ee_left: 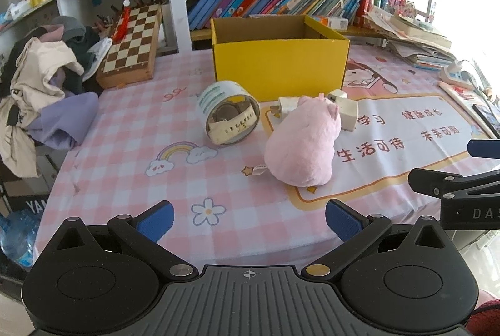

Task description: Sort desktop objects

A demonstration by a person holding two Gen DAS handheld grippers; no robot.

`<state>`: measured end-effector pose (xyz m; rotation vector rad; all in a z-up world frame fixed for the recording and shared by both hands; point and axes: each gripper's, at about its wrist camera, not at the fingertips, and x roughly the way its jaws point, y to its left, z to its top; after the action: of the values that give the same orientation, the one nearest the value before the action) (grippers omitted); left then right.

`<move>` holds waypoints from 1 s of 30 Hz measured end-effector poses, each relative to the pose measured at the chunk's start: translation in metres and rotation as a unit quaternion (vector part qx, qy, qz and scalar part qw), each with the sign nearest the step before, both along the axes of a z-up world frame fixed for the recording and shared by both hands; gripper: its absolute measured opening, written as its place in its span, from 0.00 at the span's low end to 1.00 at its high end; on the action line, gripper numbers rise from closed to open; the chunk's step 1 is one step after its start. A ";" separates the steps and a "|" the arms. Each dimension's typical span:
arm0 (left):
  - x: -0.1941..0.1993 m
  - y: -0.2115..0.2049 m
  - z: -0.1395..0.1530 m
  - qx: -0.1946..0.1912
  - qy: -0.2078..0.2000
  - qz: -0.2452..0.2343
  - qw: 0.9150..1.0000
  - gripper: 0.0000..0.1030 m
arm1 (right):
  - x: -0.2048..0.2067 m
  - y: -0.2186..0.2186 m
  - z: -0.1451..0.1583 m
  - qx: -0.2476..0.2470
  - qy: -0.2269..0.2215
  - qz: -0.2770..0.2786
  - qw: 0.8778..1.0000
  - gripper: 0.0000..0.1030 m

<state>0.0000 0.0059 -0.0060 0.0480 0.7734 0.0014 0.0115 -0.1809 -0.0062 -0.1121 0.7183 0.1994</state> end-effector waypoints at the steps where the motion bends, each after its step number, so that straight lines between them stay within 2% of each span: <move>1: 0.000 0.000 0.001 0.001 -0.002 0.001 1.000 1.00 | 0.000 0.000 0.000 -0.001 0.002 0.000 1.000 1.00; 13: 0.007 0.006 -0.009 -0.020 0.018 -0.009 1.000 1.00 | 0.009 0.007 -0.006 -0.006 0.012 0.004 1.000 1.00; 30: 0.011 0.009 -0.013 -0.022 0.026 -0.017 0.999 1.00 | 0.014 0.014 -0.008 -0.013 0.017 0.007 1.000 1.00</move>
<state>0.0113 0.0145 -0.0193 0.0187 0.8235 -0.0489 0.0254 -0.1667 -0.0137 -0.1396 0.7539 0.2062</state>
